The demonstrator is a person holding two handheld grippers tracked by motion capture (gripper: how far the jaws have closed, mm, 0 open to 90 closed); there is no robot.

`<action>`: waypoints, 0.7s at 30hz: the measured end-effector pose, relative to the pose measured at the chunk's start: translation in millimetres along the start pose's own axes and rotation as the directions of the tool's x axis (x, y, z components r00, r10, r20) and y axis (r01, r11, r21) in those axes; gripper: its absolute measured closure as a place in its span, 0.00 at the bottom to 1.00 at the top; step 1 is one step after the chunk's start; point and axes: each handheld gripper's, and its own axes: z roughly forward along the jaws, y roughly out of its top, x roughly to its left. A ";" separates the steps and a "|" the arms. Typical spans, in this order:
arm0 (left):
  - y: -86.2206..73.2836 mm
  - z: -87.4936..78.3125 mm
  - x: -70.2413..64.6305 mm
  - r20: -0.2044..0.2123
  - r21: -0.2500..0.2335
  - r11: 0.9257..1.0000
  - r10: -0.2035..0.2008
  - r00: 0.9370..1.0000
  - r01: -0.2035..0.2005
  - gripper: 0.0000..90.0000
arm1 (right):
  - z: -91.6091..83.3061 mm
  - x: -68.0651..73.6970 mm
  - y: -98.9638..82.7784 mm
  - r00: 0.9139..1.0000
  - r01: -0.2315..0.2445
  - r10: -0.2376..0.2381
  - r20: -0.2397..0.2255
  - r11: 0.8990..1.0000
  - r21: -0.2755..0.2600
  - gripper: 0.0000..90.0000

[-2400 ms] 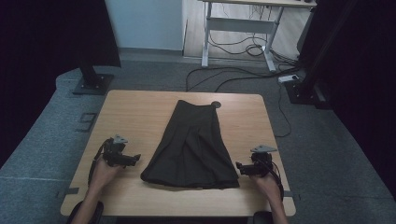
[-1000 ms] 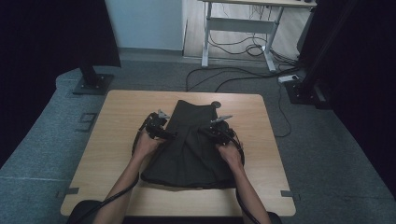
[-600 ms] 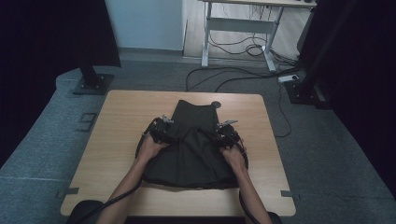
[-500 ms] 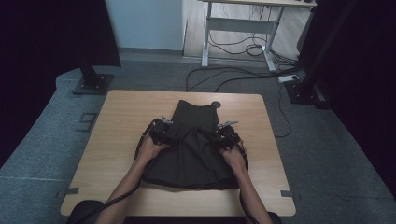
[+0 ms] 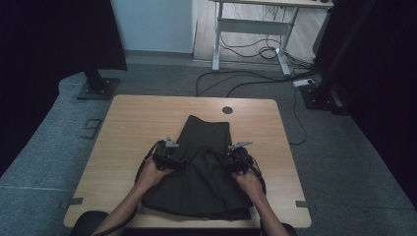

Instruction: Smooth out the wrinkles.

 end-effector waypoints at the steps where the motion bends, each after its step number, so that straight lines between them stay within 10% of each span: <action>1: -5.4 -4.0 -4.1 0.010 -0.002 1.000 -0.004 1.000 0.004 0.18 | -2.4 2.2 -3.4 1.000 0.001 -0.001 -0.014 1.000 0.004 0.44; 13: -46.9 -39.3 -54.8 0.033 -0.005 1.000 0.022 0.999 -0.021 0.18 | -31.7 29.9 -42.3 0.995 0.066 -0.064 -0.076 0.998 0.022 0.41; 21: -29.9 -44.8 -47.0 0.051 0.019 0.997 0.079 0.996 -0.080 0.13 | -36.5 30.0 -37.7 0.992 0.102 -0.099 -0.078 0.994 0.034 0.32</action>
